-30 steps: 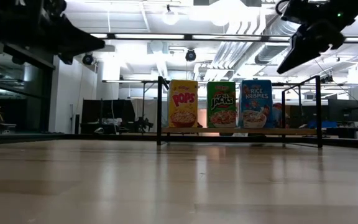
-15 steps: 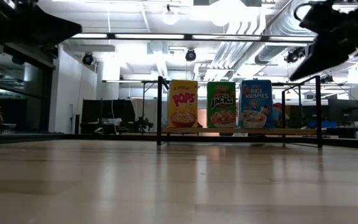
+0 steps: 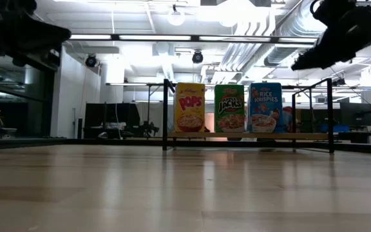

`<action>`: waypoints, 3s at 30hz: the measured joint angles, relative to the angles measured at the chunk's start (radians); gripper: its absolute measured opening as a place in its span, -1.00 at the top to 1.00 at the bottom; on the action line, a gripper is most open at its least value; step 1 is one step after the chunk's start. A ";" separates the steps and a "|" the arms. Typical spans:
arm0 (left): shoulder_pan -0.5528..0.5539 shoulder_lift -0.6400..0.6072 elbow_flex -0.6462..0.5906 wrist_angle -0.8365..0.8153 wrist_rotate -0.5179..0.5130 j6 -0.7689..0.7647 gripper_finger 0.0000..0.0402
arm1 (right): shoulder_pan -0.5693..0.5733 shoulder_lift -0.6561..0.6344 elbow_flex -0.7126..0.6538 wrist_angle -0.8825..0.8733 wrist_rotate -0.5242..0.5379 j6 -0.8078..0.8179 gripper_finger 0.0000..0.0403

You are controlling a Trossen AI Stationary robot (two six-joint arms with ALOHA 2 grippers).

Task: Stack cereal on shelf
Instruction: Return to Home Position

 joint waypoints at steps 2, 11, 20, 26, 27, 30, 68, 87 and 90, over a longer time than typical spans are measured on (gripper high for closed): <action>0.045 0.007 -0.025 0.026 0.061 -0.020 1.00 | 0.000 0.000 0.000 0.034 0.000 -0.014 1.00; 0.139 0.029 -0.057 0.042 0.217 -0.061 1.00 | 0.000 -0.002 0.000 0.046 -0.035 -0.016 1.00; 0.139 0.033 -0.057 0.036 0.165 -0.042 1.00 | 0.000 -0.042 -0.059 0.032 -0.086 -0.010 1.00; 0.139 0.033 -0.057 0.035 0.164 -0.034 1.00 | 0.000 -0.227 -0.149 0.075 -0.064 -0.024 1.00; 0.139 0.033 -0.057 0.035 0.164 -0.034 1.00 | 0.000 -0.268 -0.156 0.089 -0.057 -0.046 1.00; 0.139 0.033 -0.057 0.035 0.164 -0.034 1.00 | -0.013 -0.395 -0.169 0.109 -0.042 -0.115 1.00; 0.138 0.014 -0.056 0.036 0.166 -0.033 1.00 | -0.116 -0.562 -0.378 0.328 -0.270 -0.165 1.00; 0.135 -0.001 -0.056 0.042 0.166 -0.034 1.00 | -0.114 -0.588 -0.378 0.330 -0.269 -0.147 1.00; 0.136 -0.001 -0.056 0.042 0.166 -0.034 1.00 | -0.114 -0.588 -0.379 0.330 -0.269 -0.147 1.00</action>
